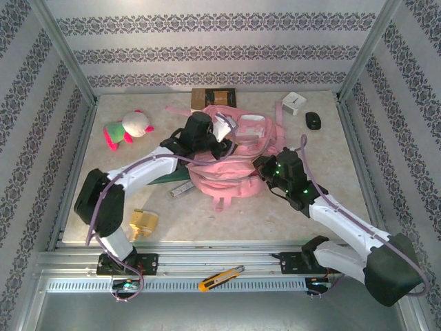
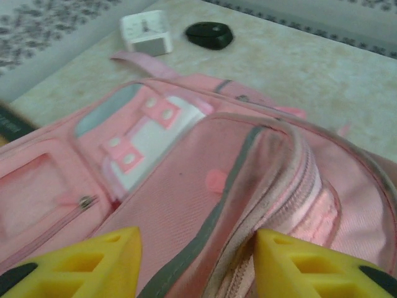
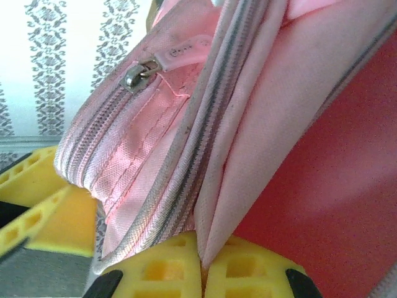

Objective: Pack the student bag

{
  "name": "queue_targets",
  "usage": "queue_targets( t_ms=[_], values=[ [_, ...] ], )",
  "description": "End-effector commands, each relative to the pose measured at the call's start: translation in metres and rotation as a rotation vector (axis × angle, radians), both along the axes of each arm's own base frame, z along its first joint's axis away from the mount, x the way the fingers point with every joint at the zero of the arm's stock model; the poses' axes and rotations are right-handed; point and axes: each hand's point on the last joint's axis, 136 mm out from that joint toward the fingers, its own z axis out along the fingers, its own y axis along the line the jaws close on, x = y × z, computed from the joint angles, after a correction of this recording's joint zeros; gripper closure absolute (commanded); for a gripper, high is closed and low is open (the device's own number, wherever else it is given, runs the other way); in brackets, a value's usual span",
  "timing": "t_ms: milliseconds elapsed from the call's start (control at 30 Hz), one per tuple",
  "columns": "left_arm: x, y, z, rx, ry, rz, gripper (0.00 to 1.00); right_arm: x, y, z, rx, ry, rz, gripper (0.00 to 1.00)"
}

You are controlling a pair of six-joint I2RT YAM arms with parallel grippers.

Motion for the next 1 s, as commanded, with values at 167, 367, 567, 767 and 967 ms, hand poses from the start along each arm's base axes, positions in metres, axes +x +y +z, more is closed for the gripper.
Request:
queue_targets(
  t_ms=[167, 367, 567, 767, 967],
  values=[
    [-0.050, 0.076, 0.049, -0.154, 0.167, 0.379, 0.51, 0.007, 0.012, 0.045, 0.083, -0.115, -0.149, 1.00],
    [-0.107, 0.080, 0.041, -0.223, 0.325, 0.437, 0.51, 0.008, 0.025, 0.067, 0.118, -0.172, -0.206, 1.00],
    [-0.138, 0.061, 0.017, -0.250, 0.443, 0.435, 0.52, 0.009, 0.038, 0.088, 0.135, -0.218, -0.234, 1.00],
    [-0.145, 0.027, 0.005, -0.311, 0.483, 0.414, 0.52, 0.010, 0.059, 0.099, 0.154, -0.238, -0.200, 1.00],
    [-0.147, 0.003, 0.002, -0.317, 0.480, 0.430, 0.54, 0.012, 0.072, 0.109, 0.163, -0.251, -0.166, 1.00]
  ],
)
